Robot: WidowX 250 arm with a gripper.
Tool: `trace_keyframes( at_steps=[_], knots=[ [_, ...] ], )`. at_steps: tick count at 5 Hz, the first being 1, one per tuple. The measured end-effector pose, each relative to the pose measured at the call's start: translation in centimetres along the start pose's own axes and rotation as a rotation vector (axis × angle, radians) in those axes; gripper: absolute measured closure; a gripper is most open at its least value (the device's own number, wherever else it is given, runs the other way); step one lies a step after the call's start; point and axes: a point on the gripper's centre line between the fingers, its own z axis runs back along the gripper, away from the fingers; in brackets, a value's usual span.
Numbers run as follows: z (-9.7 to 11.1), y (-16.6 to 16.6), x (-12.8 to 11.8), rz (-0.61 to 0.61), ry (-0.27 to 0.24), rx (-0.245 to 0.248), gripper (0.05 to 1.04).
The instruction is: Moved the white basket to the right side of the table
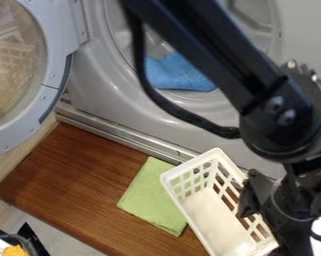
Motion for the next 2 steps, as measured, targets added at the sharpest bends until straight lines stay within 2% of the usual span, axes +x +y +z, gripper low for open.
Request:
trace_keyframes(
  at_steps=[2],
  knots=[
    [3.9, 0.8, 0.2, -0.004, -0.099, -0.016, 0.084]
  ],
)
